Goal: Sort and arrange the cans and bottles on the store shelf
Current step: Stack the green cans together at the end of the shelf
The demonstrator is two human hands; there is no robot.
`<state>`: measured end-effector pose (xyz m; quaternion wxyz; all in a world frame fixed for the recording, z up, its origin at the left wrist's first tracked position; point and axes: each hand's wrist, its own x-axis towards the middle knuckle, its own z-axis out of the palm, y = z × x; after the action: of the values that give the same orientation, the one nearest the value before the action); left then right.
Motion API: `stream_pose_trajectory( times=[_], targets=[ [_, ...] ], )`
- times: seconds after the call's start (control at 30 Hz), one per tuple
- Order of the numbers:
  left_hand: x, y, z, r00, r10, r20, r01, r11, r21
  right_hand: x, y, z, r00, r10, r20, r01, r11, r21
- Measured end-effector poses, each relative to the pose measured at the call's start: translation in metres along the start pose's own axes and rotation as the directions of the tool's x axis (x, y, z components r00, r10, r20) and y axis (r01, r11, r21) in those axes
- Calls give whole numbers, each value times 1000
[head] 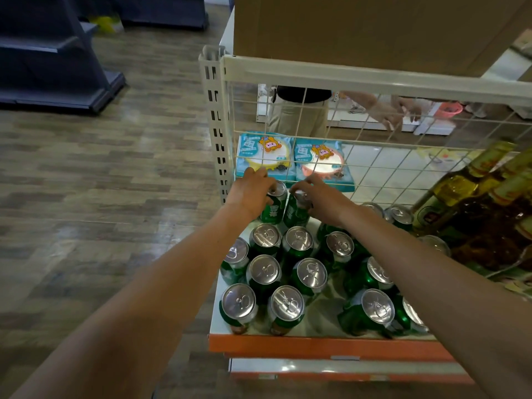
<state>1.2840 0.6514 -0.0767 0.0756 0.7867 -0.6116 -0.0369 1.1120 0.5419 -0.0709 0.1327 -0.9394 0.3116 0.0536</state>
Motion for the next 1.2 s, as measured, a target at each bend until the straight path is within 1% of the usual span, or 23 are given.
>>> stream_pose_trajectory(
  times=[0.07,0.2,0.27,0.33,0.4,0.47,0.53,0.6,0.7,0.87,0.93,1.07,1.2],
  targets=[
    [-1,1,3,1000,-27,-14,27,999,-23,0,-3,5,1000,-17,-17,16,998,-65],
    [-2,1,5,999,-48,-23,47,998,-42,4,-13,8,975,161,-155,-171,984,-52],
    [-1,2,3,999,-51,-13,51,997,-49,6,-15,8,966,203,-157,-216,974,-68],
    [0,2,1,999,-52,0,52,997,-54,7,-13,7,973,203,-112,-206,978,-18],
    [0,3,-1,998,-55,4,55,997,-52,9,-11,2,984,169,-53,-169,986,8],
    [-1,3,-1,998,-55,1,55,997,-51,10,-8,-3,992,129,-14,-129,992,-1],
    [-2,3,0,998,-60,-1,60,997,-47,9,-10,-4,992,123,-4,-123,992,-40],
    [-2,4,-1,998,-59,-2,59,998,-35,9,-14,-1,991,134,-23,-135,986,-93],
    [-3,5,-1,999,-53,-7,53,998,-40,11,-16,2,988,136,-73,-142,986,-90],
    [-2,3,-1,999,-49,3,49,997,-58,11,-8,5,983,146,-108,-136,987,89],
    [-2,2,0,999,-47,2,47,998,-51,11,-6,7,984,141,-105,-129,985,112],
    [-1,2,2,999,-50,-4,50,997,-54,12,-7,12,983,125,-135,-116,990,74],
    [-1,4,3,999,-50,-5,50,998,-40,10,-11,20,970,139,-198,-144,989,-13]
  ],
)
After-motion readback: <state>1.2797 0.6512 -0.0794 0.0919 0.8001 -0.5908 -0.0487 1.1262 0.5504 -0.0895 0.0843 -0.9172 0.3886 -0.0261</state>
